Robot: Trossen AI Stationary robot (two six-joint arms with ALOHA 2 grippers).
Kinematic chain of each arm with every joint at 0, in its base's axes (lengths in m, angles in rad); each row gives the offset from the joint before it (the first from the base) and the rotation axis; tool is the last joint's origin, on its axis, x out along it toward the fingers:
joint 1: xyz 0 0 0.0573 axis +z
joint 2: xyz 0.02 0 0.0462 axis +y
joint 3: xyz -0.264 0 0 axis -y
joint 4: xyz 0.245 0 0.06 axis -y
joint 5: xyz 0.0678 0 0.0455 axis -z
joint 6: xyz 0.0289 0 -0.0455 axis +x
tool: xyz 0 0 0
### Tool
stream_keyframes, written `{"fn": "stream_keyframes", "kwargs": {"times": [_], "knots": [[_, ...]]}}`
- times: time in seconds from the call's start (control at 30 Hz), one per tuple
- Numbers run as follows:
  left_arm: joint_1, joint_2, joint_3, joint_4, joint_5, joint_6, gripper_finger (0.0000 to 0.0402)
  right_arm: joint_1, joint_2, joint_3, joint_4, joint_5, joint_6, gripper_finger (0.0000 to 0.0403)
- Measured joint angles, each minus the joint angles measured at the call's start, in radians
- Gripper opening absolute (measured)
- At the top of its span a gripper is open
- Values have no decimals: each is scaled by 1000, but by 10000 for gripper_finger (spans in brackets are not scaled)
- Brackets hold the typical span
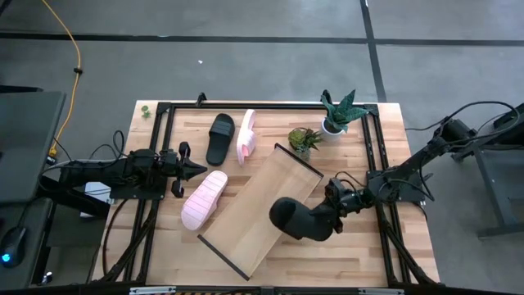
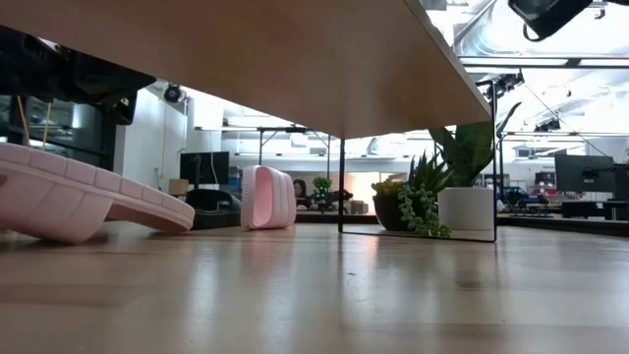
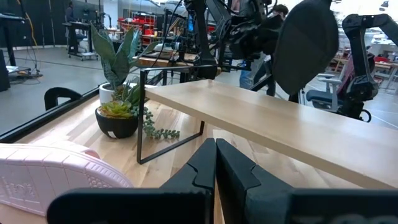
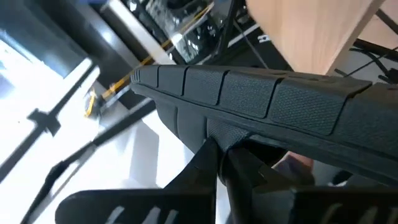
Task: Pick and place slides into the shelf
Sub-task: Put the bottom black slide on the shelf
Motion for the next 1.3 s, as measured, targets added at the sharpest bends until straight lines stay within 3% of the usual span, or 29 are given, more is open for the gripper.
{"fn": "stream_keyframes", "kwargs": {"times": [0.4,0.67,1.3], "knots": [[0,0,0,0,0,0,1,-2,2,22,-51,132,93,0],[0,0,0,0,0,0,1,-86,82,190,-220,7,81,0],[0,0,0,0,0,0,1,-146,401,480,-226,-43,105,0]]}}
